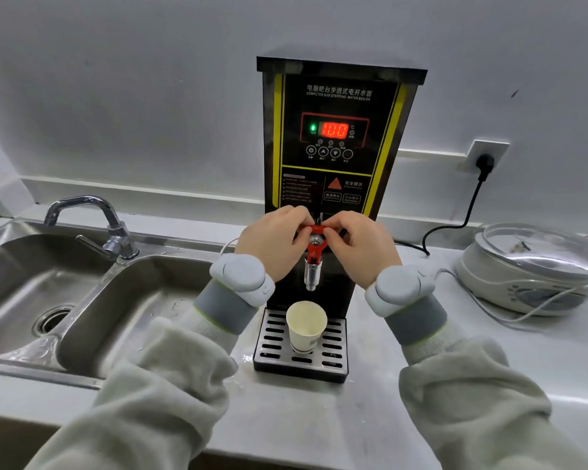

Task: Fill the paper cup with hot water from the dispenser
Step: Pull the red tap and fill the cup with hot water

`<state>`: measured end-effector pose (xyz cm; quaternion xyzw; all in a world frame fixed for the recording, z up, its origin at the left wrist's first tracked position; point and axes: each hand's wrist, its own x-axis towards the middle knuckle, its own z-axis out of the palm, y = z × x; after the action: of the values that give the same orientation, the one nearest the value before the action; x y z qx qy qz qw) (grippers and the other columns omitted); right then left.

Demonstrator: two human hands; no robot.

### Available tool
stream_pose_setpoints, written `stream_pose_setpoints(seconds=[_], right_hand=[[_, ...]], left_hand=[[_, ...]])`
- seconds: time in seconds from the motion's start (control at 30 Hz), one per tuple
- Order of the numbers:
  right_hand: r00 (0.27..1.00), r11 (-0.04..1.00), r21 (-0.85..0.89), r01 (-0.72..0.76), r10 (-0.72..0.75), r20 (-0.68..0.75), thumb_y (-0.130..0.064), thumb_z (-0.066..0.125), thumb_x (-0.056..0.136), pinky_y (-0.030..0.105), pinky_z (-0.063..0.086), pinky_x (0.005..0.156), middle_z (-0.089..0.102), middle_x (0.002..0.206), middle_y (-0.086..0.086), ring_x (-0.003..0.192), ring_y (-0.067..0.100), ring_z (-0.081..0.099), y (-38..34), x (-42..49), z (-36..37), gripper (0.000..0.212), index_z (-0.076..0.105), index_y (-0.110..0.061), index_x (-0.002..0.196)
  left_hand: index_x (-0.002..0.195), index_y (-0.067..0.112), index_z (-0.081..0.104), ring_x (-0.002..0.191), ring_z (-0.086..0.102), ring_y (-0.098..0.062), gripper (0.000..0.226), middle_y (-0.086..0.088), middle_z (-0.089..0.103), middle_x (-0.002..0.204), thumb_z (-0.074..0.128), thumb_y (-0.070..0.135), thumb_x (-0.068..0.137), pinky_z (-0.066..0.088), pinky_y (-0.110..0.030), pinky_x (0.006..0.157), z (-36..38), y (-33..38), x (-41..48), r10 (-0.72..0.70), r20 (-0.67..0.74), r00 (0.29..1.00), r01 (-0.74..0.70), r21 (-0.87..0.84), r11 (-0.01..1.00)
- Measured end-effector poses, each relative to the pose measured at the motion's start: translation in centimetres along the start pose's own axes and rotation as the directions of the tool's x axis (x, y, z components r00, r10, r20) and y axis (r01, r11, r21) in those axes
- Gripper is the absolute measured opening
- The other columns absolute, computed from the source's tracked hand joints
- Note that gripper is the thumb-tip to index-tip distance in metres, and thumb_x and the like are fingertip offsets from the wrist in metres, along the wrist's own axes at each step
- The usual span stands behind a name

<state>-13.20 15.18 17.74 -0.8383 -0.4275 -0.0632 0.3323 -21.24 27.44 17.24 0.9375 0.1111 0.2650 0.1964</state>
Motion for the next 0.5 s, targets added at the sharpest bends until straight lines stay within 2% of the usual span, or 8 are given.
stream_pose_setpoints(seconds=[0.13, 0.37, 0.5], right_hand=[[1.000, 0.996, -0.084, 0.016, -0.014, 0.020, -0.024, 0.046, 0.092, 0.044, 0.048, 0.089, 0.066, 0.099, 0.002, 0.091, 0.019, 0.058, -0.14, -0.26, -0.14, 0.019, 0.061, -0.016, 0.101], [0.999, 0.991, -0.130, 0.033, -0.029, 0.028, -0.024, 0.047, 0.092, 0.043, 0.047, 0.088, 0.067, 0.097, 0.001, 0.089, 0.019, 0.058, -0.20, -0.47, -0.33, 0.018, 0.062, -0.017, 0.099], [0.999, 0.992, -0.120, 0.030, -0.026, 0.034, -0.024, 0.047, 0.091, 0.044, 0.047, 0.088, 0.067, 0.097, 0.002, 0.089, 0.020, 0.058, -0.38, -0.65, -0.48, 0.019, 0.063, -0.017, 0.099]], left_hand=[[0.091, 0.018, 0.054, 0.075, 0.049, -0.016, 0.014, 0.006, 0.053, 0.083, 0.041, 0.025, 0.091, 0.048, -0.035, 0.067, -0.40, 0.25, 0.06, 0.032, 0.024, 0.999, -0.034, 0.045, 0.998], [0.088, 0.016, 0.054, 0.075, 0.048, -0.014, 0.014, 0.006, 0.054, 0.082, 0.043, 0.024, 0.091, 0.036, -0.024, 0.057, -0.91, 0.16, 0.33, 0.038, 0.084, 0.996, -0.043, 0.060, 0.997], [0.087, 0.018, 0.054, 0.077, 0.048, -0.014, 0.013, 0.006, 0.055, 0.082, 0.044, 0.024, 0.090, 0.037, -0.027, 0.063, -1.01, 0.18, 0.07, 0.029, 0.093, 0.995, -0.034, 0.052, 0.998]])
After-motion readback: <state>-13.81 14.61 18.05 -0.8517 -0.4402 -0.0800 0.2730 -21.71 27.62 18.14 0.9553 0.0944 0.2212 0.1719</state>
